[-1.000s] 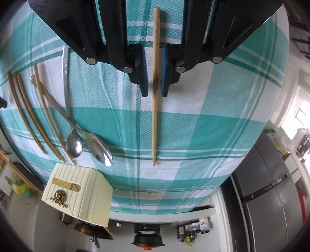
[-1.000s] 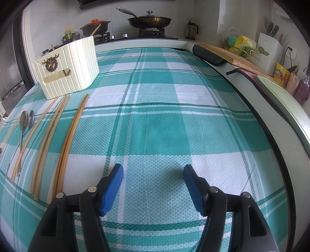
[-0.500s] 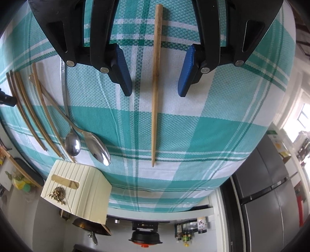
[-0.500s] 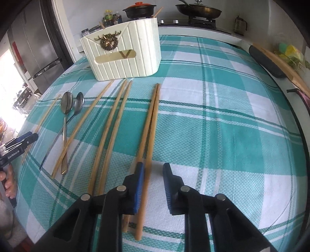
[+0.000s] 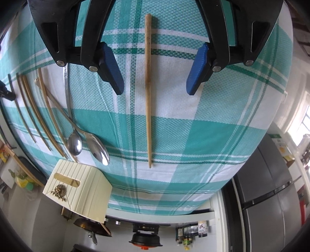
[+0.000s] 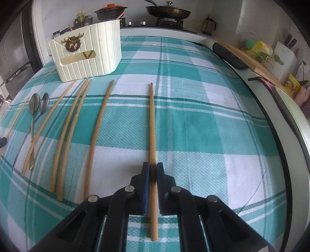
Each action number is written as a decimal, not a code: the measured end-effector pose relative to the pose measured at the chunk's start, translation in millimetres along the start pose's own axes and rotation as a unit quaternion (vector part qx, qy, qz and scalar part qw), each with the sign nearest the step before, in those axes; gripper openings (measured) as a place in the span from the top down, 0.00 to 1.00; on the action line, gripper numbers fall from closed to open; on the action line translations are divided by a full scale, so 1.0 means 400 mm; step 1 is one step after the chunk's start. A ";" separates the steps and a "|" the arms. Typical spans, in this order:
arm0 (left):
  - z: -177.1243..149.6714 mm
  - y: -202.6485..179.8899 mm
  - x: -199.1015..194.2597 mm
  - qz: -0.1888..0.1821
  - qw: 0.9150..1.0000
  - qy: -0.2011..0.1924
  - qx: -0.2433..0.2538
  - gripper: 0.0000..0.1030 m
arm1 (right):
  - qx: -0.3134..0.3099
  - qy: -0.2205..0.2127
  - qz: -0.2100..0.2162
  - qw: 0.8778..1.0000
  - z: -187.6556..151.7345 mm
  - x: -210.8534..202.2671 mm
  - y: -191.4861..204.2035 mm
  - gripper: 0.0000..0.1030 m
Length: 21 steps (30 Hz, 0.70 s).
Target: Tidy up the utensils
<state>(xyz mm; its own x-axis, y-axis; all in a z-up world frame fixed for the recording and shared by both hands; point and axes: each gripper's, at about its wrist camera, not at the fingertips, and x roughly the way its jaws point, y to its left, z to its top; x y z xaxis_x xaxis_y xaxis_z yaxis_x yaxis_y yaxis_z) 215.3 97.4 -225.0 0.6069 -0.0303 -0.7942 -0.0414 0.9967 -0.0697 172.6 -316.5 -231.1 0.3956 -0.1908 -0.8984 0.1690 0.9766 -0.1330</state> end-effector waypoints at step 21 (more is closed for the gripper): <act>0.207 -0.006 0.170 -0.021 0.991 0.092 0.095 0.29 | -0.096 0.062 0.063 0.991 0.129 0.081 0.003 0.47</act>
<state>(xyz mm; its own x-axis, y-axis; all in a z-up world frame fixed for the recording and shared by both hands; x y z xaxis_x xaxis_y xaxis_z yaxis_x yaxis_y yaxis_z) 322.6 99.3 -228.9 0.4496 -0.0670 -0.8907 0.1415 0.9899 -0.0031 232.0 -326.5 -238.7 0.2863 -0.0641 -0.9560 -0.0544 0.9951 -0.0831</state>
